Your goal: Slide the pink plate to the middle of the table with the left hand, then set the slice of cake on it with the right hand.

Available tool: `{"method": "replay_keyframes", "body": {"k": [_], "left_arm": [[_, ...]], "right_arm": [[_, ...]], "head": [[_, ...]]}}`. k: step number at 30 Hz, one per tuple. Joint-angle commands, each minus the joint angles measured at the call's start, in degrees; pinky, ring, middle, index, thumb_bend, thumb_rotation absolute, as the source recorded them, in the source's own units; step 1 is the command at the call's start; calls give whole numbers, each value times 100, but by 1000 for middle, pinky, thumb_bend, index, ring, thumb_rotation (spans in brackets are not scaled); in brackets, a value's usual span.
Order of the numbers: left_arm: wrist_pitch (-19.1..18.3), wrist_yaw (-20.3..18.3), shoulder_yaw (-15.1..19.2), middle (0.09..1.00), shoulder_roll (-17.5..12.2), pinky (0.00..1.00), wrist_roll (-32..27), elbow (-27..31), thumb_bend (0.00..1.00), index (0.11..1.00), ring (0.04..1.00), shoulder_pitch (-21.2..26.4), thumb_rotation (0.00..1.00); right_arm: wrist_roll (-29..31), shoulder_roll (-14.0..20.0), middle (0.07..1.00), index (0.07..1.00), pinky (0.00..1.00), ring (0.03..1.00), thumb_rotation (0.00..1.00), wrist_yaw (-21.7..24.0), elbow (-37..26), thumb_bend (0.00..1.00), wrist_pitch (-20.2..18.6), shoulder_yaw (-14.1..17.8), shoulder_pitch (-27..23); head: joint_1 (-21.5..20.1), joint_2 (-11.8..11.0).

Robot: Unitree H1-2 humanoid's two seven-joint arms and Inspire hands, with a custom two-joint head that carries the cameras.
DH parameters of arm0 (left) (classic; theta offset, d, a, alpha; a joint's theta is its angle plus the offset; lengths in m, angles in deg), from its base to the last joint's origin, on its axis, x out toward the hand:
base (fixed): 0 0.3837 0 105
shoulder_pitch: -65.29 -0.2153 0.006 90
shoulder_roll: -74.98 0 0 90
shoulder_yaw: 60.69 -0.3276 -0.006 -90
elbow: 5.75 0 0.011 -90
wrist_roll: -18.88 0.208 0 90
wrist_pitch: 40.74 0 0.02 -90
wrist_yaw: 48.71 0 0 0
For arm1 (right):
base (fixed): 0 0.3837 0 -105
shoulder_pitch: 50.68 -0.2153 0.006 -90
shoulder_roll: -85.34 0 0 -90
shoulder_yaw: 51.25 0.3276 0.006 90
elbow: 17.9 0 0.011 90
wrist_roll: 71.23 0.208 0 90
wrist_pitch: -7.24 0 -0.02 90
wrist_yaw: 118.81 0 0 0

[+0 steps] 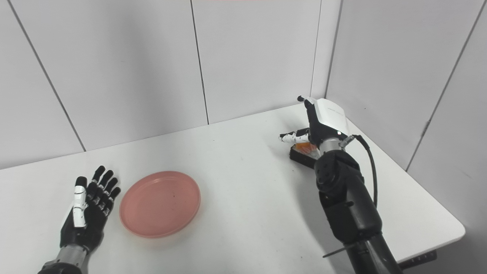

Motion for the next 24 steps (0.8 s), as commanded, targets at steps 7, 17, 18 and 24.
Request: {"method": "replay_keyframes", "body": {"k": [7,17,18,24], "left_arm": [[-28,-53,45,968,-68,999,-64,-197,725,951,979,-129,993],[-36,-129,32,957,-63,985,-124,-232,745,941,970,-115,978],[-47,-129,36,956,-56,984,-136,-213,743,939,968,-120,976],[-73,-82,15,950,-40,975,-95,-133,747,933,963,-148,973]], "right_arm": [[-775,-30,906,839,971,933,341,667,-56,832,6,305,-225],[-749,-116,895,822,930,910,312,566,404,829,6,396,-270],[-729,-109,894,822,925,908,310,538,432,828,6,385,-271],[-625,-48,887,838,869,883,319,282,692,801,7,240,-297]], "head": [[-3,40],[18,71],[18,81],[41,99]]}}
